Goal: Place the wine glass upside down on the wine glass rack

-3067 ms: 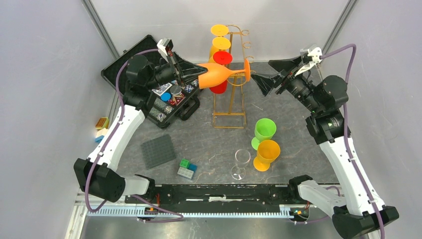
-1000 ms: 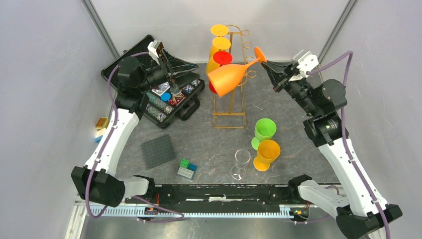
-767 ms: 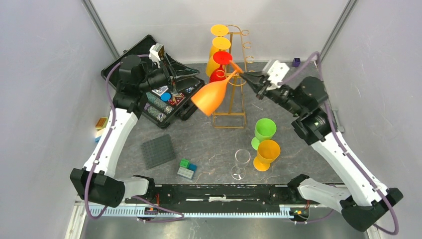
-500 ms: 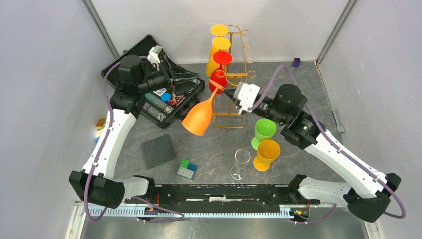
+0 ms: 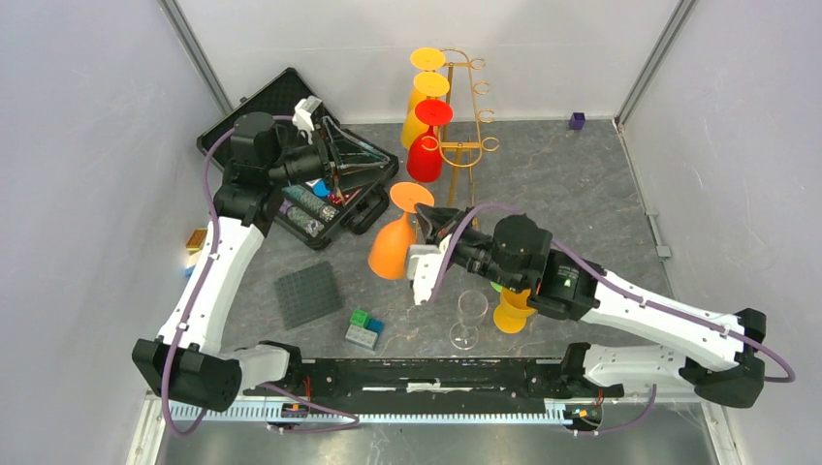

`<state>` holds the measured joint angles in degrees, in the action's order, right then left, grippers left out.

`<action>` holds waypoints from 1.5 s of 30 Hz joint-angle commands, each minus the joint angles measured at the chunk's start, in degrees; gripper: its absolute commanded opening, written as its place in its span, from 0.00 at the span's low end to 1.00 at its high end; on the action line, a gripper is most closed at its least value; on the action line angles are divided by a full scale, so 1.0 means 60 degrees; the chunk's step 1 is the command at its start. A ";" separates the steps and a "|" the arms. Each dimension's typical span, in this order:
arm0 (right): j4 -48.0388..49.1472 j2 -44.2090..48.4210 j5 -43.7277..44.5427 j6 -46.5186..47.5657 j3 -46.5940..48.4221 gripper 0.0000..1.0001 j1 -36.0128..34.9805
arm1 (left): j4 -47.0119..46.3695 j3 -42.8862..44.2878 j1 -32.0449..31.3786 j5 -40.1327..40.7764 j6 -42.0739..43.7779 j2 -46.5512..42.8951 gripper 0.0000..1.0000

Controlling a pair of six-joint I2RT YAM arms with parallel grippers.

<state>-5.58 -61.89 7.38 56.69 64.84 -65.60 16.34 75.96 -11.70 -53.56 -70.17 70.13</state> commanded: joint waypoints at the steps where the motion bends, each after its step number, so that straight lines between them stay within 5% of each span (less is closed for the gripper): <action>1: 0.0856 0.0171 0.1705 0.1909 -0.0368 0.00 -0.0653 | 0.0319 -0.0275 -0.0098 -0.0954 0.0324 -0.0291 0.52; 12: 0.2059 0.0138 0.2934 0.3588 -0.1101 0.00 -0.1519 | 0.1335 -0.0043 -0.1299 -0.0912 0.1073 0.0126 0.49; 22: 0.2066 0.0133 0.3278 0.3631 -0.1198 0.01 -0.1647 | 0.1348 0.0114 -0.1676 -0.0771 0.1131 0.0382 0.09; 31: 0.1645 0.0080 0.3318 0.3008 -0.0954 0.39 -0.1650 | 0.1751 0.0295 -0.1669 -0.0433 0.1510 0.0417 0.02; 37: 0.1080 -0.0101 0.3068 0.1733 -0.0527 0.74 -0.1642 | 0.3607 0.1571 -0.1653 0.0195 0.2941 0.0866 0.02; 45: -0.0579 -0.0385 0.1554 -0.0311 0.0499 0.91 -0.0980 | 0.5282 0.2503 -0.1589 0.1161 0.4236 0.1107 0.02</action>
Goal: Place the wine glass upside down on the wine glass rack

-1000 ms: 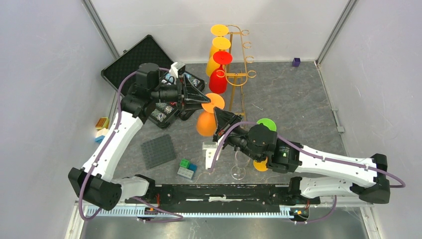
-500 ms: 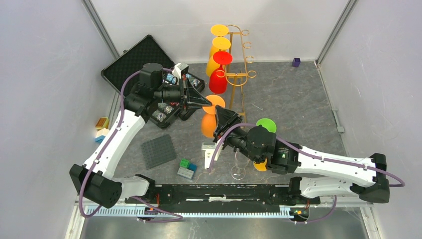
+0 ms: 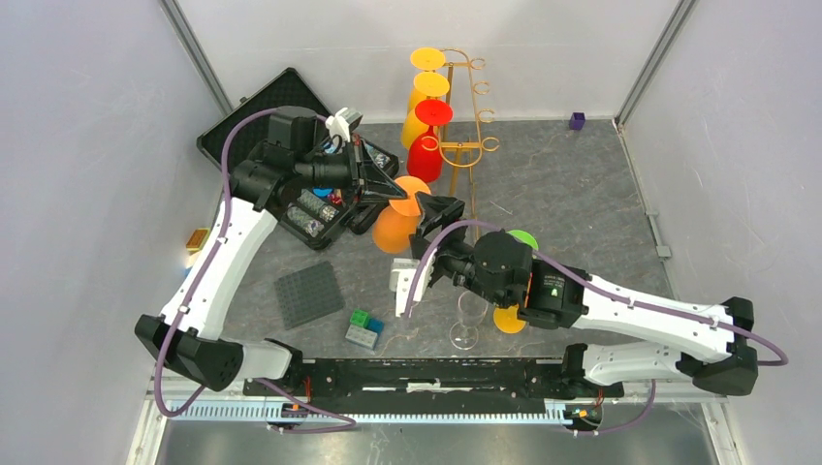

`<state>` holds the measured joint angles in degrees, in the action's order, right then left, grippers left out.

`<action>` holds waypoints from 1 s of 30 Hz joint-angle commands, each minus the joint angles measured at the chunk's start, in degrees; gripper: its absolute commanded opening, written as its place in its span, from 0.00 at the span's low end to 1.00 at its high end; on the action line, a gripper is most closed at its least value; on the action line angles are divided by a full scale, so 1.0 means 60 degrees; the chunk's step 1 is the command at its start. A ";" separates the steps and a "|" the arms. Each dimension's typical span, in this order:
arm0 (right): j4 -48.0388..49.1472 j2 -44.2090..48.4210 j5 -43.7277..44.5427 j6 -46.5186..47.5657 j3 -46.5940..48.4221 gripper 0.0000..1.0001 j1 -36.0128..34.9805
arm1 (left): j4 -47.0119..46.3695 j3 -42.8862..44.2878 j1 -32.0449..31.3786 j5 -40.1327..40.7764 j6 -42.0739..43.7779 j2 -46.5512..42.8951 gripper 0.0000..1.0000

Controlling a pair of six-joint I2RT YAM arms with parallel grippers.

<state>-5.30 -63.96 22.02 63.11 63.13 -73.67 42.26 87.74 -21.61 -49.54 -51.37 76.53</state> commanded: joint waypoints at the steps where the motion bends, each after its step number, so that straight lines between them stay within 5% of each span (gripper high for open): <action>1: -0.0683 -0.0022 -0.1119 -0.1658 0.0841 0.93 0.0489 | 0.0977 0.0530 0.0080 0.0509 0.1126 0.0008 0.02; 23: -0.1479 -0.0576 -0.7458 -0.8920 0.3218 0.98 0.5998 | 0.0969 0.0654 0.0294 0.0478 0.1209 0.0201 0.02; 30: -0.0414 -0.0475 -0.8077 -1.2003 0.2798 0.98 0.8154 | 0.0825 0.0633 0.0447 0.0451 0.1111 0.0282 0.02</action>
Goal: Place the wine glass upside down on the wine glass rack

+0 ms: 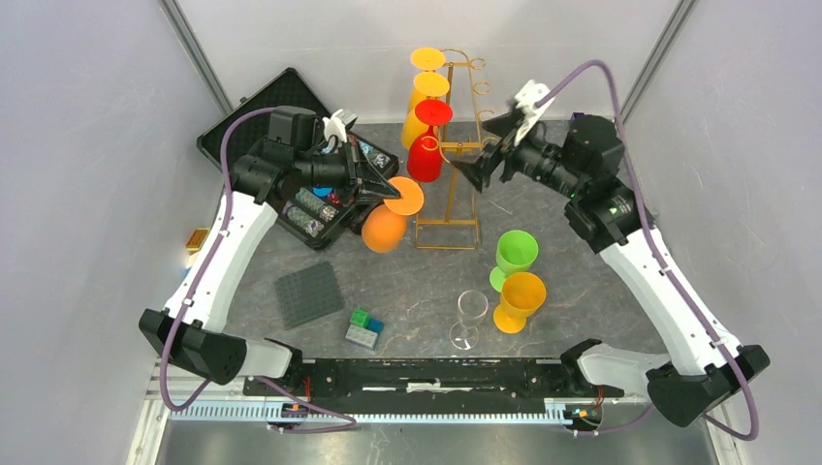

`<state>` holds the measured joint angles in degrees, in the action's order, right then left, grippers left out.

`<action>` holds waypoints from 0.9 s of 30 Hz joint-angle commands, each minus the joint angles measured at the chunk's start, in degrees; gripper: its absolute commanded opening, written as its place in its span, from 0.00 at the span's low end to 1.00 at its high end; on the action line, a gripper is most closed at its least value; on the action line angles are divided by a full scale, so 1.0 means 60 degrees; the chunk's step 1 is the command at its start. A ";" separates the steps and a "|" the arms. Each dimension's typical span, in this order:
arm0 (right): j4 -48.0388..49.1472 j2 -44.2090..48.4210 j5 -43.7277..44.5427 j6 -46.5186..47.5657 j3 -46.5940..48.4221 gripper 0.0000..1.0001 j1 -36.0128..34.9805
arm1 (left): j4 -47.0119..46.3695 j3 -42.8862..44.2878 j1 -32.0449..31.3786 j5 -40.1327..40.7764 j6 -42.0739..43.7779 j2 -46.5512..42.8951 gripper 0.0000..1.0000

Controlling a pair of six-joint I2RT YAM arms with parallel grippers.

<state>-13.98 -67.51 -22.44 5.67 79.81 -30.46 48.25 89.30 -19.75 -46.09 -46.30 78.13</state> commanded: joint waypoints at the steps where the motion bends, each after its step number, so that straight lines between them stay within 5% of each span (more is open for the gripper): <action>1: 0.1113 0.0178 -0.0555 -0.2849 -0.0131 0.98 0.1264 | -0.0289 0.0359 0.0176 -0.0161 0.0210 0.0023 0.02; 9: 0.1156 0.0589 0.0027 -0.4402 -0.1179 0.98 0.2438 | -0.1943 -0.0004 0.0673 -0.0384 -0.1038 0.0003 0.02; 27: 0.1114 0.0816 0.0470 -0.4195 -0.1319 0.98 0.2535 | -0.5969 -0.0013 0.1248 -0.0073 -0.4185 0.1224 0.02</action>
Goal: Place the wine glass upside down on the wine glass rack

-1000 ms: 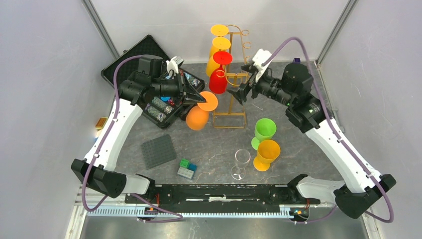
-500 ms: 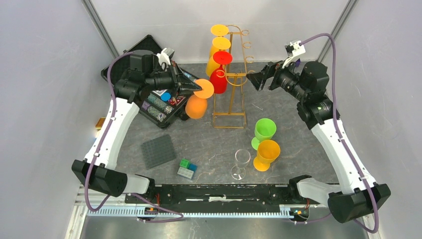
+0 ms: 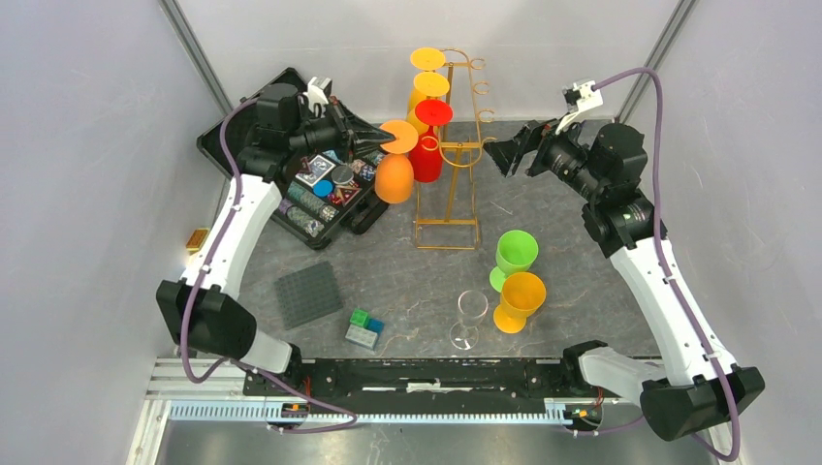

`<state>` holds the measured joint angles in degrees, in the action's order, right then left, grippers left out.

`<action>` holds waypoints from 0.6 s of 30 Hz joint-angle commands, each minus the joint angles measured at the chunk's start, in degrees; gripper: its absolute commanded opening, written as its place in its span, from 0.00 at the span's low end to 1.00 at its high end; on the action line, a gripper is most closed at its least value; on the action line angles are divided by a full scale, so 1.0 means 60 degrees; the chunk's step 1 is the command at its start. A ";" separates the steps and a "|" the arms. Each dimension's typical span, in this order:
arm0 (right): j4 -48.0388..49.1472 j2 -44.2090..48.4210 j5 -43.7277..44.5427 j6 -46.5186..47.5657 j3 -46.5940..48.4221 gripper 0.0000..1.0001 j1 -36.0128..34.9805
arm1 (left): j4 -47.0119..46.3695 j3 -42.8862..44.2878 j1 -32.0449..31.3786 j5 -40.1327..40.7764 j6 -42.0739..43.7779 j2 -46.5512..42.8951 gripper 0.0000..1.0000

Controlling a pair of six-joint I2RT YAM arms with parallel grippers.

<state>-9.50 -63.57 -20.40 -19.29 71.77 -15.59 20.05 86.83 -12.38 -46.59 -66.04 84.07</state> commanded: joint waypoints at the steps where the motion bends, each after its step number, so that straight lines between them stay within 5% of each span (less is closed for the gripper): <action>1: 0.0353 0.0161 0.0133 -0.0036 0.0042 0.98 0.0051 | -0.1289 0.0457 0.0020 0.0069 -0.0921 0.0320 0.02; 18: 0.0337 0.0163 0.0132 -0.0068 -0.0017 0.98 0.0051 | -0.1672 0.0975 -0.0684 0.0412 -0.1309 0.1033 0.02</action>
<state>-9.52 -63.55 -20.34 -19.29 71.75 -15.57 13.15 89.47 -15.20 -44.91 -71.83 89.67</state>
